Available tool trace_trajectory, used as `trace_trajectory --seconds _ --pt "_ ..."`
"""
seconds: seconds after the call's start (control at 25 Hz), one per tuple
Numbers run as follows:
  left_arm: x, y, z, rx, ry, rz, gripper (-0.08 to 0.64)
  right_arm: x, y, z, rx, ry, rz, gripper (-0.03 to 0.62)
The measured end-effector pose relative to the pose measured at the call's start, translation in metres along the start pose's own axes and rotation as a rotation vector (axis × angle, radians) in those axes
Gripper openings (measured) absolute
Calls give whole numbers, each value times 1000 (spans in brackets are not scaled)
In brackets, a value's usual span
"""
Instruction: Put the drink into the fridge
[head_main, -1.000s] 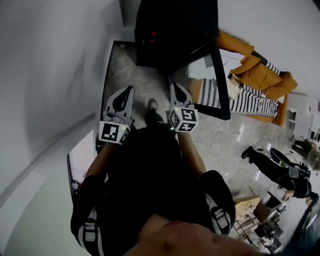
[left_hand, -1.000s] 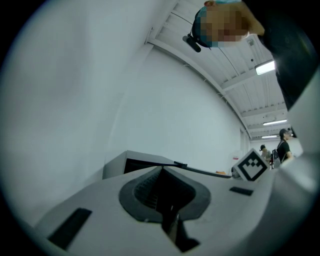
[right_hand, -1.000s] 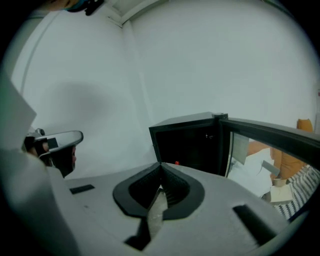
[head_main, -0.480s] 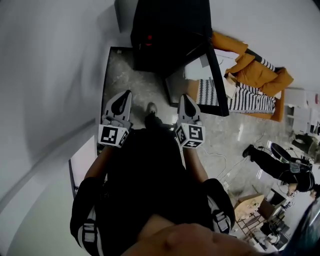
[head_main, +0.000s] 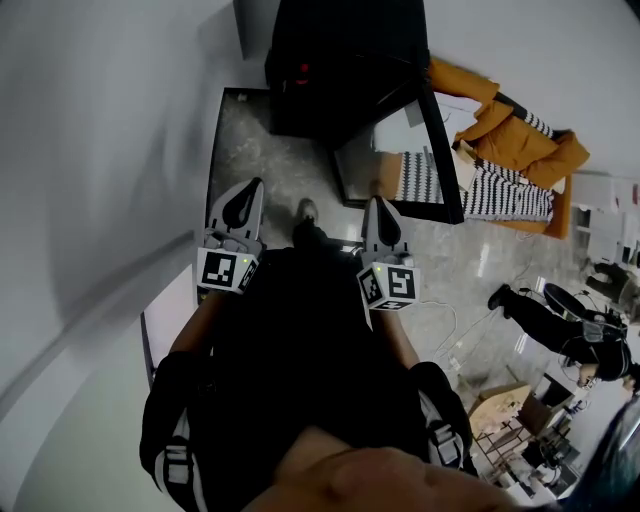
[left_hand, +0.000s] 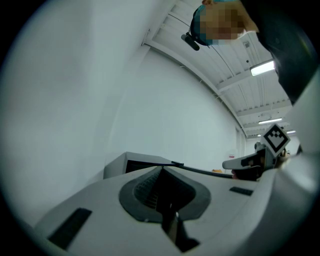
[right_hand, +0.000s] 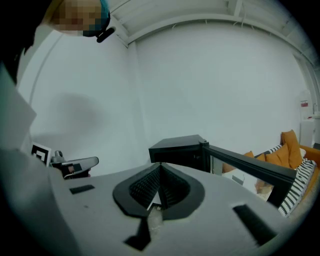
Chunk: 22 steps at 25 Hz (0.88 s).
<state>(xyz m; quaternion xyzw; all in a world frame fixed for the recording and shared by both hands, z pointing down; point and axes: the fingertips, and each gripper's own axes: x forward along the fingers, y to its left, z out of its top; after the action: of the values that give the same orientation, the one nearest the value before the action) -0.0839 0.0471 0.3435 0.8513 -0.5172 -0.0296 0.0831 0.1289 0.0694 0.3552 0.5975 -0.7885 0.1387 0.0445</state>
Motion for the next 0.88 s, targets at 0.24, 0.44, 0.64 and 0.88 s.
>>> trace_trajectory --seconds 0.24,0.44,0.64,0.88 --pt "-4 -3 -1 -9 3 -5 5 -4 2 -6 -4 7 -3 0" --pt "-4 -3 0 -4 -7 0 5 -3 4 -8 -5 3 3 0" --pt "-8 -1 2 3 -12 4 5 -2 8 -7 -4 2 9 0" --pt "-10 -2 5 12 -24 9 5 -3 11 -8 -8 5 8 0"
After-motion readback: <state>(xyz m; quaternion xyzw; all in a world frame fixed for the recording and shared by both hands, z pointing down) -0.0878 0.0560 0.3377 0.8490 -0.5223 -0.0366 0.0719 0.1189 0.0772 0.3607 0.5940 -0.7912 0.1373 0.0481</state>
